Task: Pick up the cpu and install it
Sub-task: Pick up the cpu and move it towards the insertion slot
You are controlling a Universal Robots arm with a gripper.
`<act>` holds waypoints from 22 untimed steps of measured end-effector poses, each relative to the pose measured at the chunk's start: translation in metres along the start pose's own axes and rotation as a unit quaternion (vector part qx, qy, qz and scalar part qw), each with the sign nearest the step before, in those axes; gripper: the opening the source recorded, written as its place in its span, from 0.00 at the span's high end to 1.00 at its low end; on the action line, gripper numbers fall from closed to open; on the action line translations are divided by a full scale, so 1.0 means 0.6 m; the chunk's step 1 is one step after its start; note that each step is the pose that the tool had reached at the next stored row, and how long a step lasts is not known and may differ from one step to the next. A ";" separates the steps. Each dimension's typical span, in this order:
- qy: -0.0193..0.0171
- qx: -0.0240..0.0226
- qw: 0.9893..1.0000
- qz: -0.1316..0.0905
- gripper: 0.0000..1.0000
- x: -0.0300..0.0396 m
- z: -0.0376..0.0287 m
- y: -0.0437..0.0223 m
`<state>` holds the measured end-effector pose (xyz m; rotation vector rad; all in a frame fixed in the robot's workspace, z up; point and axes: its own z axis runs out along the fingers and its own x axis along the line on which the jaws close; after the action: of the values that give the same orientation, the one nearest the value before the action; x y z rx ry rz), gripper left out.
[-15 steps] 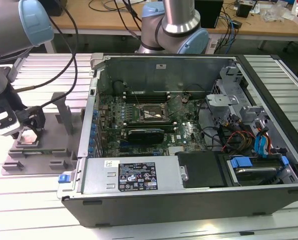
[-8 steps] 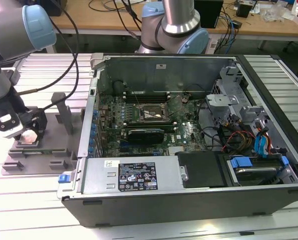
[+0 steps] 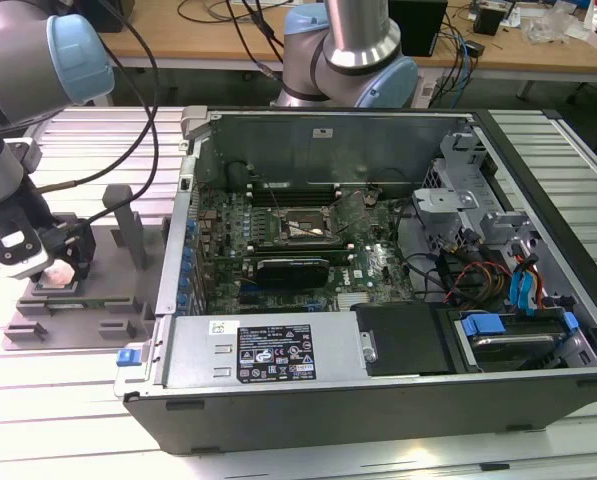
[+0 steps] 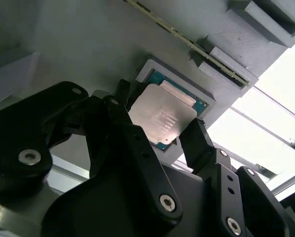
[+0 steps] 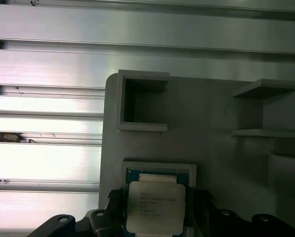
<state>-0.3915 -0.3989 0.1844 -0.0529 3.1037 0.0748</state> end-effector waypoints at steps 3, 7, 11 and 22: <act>0.000 0.000 1.000 0.000 0.32 0.000 0.000 0.000; -0.001 -0.002 1.000 0.000 0.32 0.005 0.000 0.000; -0.001 -0.002 1.000 0.000 0.32 0.006 -0.001 0.000; -0.001 -0.002 1.000 0.001 0.41 0.006 -0.001 0.000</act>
<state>-0.3949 -0.3989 0.1852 -0.0506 3.1026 0.0795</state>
